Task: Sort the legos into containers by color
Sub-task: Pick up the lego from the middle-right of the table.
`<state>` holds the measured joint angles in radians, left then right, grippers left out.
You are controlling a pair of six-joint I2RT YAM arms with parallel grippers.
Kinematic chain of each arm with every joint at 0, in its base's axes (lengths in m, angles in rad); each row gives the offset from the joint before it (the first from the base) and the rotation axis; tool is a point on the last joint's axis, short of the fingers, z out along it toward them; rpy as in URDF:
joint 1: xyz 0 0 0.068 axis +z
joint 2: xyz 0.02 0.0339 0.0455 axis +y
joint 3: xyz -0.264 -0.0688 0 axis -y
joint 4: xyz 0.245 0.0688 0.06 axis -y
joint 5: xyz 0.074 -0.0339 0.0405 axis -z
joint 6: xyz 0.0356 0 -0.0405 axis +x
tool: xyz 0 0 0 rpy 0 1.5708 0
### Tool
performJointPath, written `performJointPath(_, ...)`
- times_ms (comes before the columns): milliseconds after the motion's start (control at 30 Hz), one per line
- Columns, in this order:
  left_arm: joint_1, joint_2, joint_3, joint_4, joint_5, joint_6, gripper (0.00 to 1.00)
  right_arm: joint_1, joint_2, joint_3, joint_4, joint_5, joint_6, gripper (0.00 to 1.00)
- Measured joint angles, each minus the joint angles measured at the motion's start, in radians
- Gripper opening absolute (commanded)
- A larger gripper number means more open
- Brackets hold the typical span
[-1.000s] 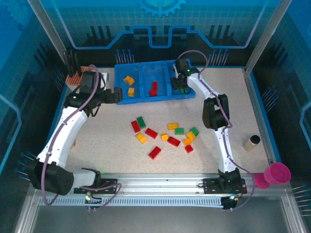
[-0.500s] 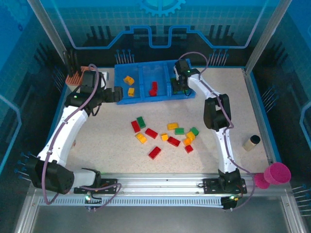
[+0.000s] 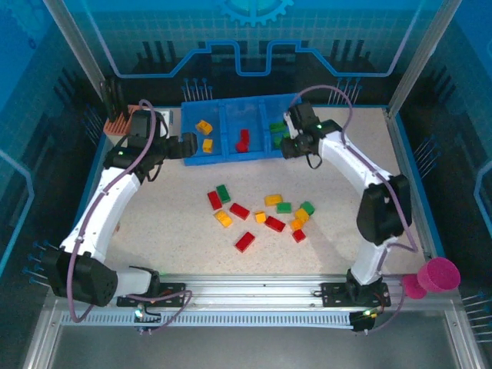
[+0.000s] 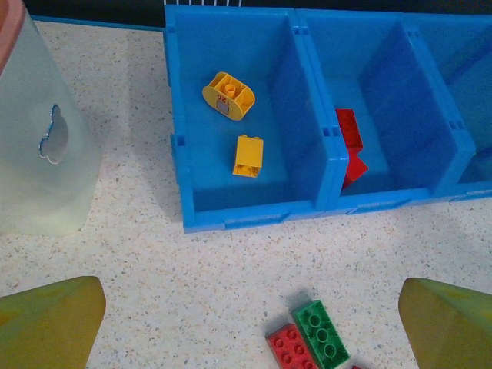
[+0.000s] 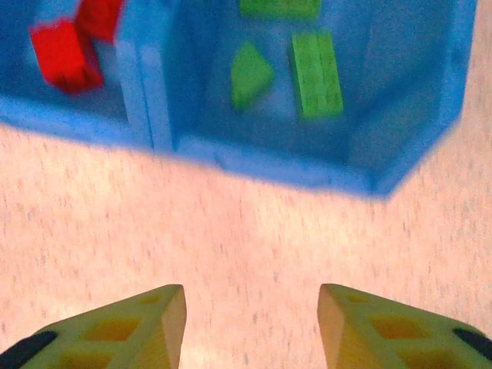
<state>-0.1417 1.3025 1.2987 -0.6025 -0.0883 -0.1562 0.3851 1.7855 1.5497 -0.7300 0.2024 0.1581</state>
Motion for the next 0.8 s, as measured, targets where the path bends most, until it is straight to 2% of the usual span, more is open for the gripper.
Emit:
performJointPath(200,0.000,0.000,0.000,0.002,0.007,0.000,0.99,0.000,-0.110,-0.278,-0.053,-0.005,0.102,0.72)
performJointPath(300,0.000,0.000,0.000,0.002,0.008,0.000,0.99,0.000,-0.111,-0.350,-0.067,-0.013,0.154,0.75)
performJointPath(500,0.000,0.000,0.000,0.002,0.012,-0.002,0.99,0.000,-0.115,-0.446,-0.055,-0.025,0.216,0.74)
performJointPath(600,0.000,-0.001,0.000,0.000,0.016,-0.003,0.99,0.000,-0.115,-0.472,-0.037,-0.028,0.233,0.69)
performJointPath(800,0.000,-0.013,0.000,-0.003,0.019,-0.003,0.99,-0.006,-0.094,-0.484,-0.010,-0.028,0.246,0.67)
